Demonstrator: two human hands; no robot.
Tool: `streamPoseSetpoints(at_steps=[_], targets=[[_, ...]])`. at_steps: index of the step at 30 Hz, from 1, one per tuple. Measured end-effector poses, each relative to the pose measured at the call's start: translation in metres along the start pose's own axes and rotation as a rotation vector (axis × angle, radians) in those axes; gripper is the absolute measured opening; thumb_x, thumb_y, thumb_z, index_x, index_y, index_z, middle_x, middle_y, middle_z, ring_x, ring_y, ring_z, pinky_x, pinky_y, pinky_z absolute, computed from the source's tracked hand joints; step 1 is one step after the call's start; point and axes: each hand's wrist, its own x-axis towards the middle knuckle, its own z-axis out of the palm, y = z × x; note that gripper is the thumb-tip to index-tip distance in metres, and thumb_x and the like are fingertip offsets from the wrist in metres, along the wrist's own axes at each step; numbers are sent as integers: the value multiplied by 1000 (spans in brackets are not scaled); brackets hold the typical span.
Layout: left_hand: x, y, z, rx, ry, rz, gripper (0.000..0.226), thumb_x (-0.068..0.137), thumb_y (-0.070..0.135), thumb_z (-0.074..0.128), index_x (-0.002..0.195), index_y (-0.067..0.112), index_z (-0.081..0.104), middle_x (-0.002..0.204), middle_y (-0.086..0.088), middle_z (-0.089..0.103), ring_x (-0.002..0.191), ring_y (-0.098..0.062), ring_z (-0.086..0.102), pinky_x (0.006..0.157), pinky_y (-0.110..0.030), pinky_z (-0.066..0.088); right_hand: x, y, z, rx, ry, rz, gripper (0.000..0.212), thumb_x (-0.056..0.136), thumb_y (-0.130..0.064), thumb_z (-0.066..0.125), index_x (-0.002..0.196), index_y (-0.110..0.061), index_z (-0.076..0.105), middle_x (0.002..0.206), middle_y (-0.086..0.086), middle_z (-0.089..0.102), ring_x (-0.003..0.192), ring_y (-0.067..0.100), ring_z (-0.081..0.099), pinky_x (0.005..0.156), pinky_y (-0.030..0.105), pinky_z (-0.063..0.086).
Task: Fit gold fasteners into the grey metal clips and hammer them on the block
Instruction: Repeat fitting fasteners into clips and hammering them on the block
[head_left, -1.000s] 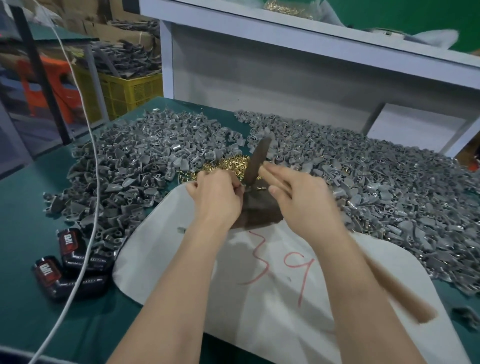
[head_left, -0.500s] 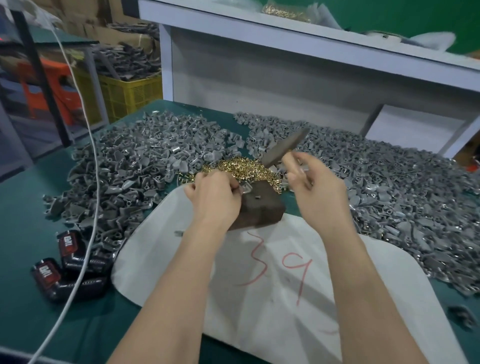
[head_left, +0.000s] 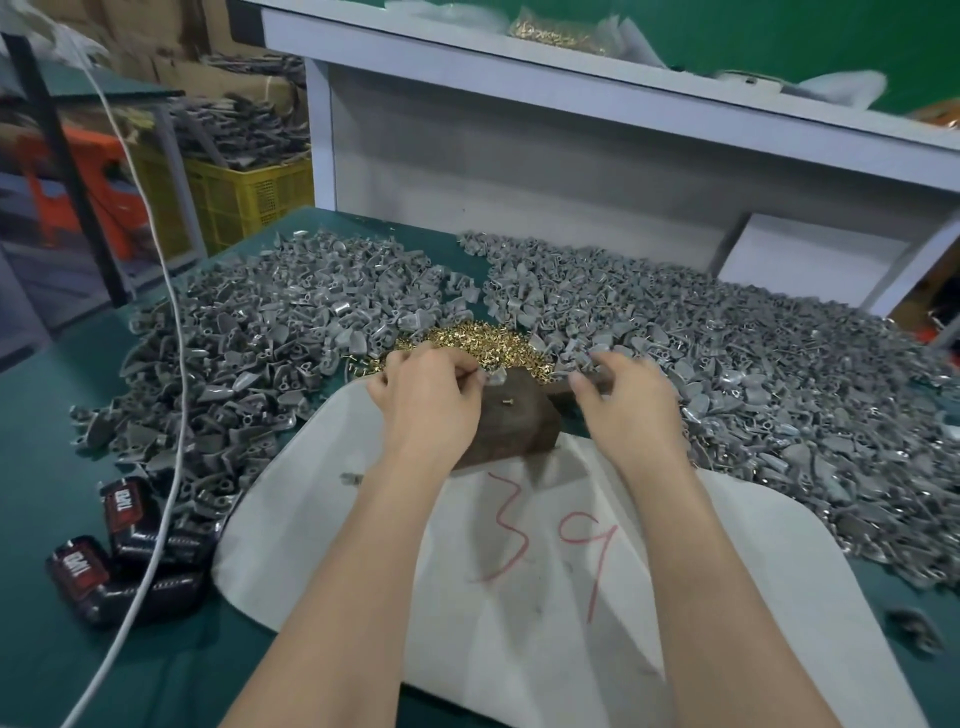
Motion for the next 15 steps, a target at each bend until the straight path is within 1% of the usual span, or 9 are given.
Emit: streamPoseSetpoints(at_steps=[2,4,5,7,9,11,12,13,15], targets=[[-1,3,1,-38,-8,39,15,93,30,57,98,30,70,110,5,60,115,-24,40,85,-32,19,2,-22,-1,206,-86,-184,37,92,-36,57,128,-25,57,110,-2,63,99,14,57,95,38,46],[-1,5,0,-44,-17,71,17,93,29,55,103,29,69,115,5,58,117,-24,39,89,-33,23,4,-41,5,277,-244,-254,25,91,-30,59,114,-23,65,101,-6,68,91,12,62,91,38,50],[-1,5,-1,-54,-6,70,19,93,29,54,106,29,68,118,5,57,118,-23,39,92,-34,24,7,-46,7,308,-257,-245,19,91,-27,60,107,-21,68,97,-6,69,89,13,63,89,39,51],[1,4,-5,-149,60,17,23,94,31,54,114,28,65,124,4,54,122,-21,41,100,-36,26,18,-49,8,403,-107,-152,17,92,-25,59,106,-18,67,97,-6,68,88,12,62,89,36,51],[2,3,-10,-322,161,-71,25,94,28,53,117,25,62,127,2,51,123,-20,42,107,-42,28,34,-43,5,425,110,27,37,93,-28,57,128,-17,54,122,2,61,108,15,57,99,35,44],[3,2,-17,-490,261,-148,21,94,23,52,114,23,60,125,0,48,122,-21,43,107,-46,31,45,-38,5,207,118,193,63,94,-37,53,148,-25,24,152,14,29,139,32,28,114,48,23],[4,2,-20,-565,308,-177,19,94,20,52,111,23,59,124,1,46,122,-21,44,107,-47,32,44,-43,8,85,83,203,68,94,-41,50,150,-31,14,157,16,13,143,37,12,116,51,13],[5,2,-23,-635,351,-199,18,94,17,51,109,25,57,121,2,44,120,-23,45,106,-47,33,41,-51,14,10,55,140,68,94,-41,50,150,-35,12,158,16,6,144,38,7,116,52,9],[7,2,-30,-742,440,-215,18,93,12,50,105,26,53,118,2,43,119,-26,48,105,-43,37,29,-78,32,64,-17,-144,55,95,-32,51,145,-34,30,154,11,25,141,33,24,115,49,19]])
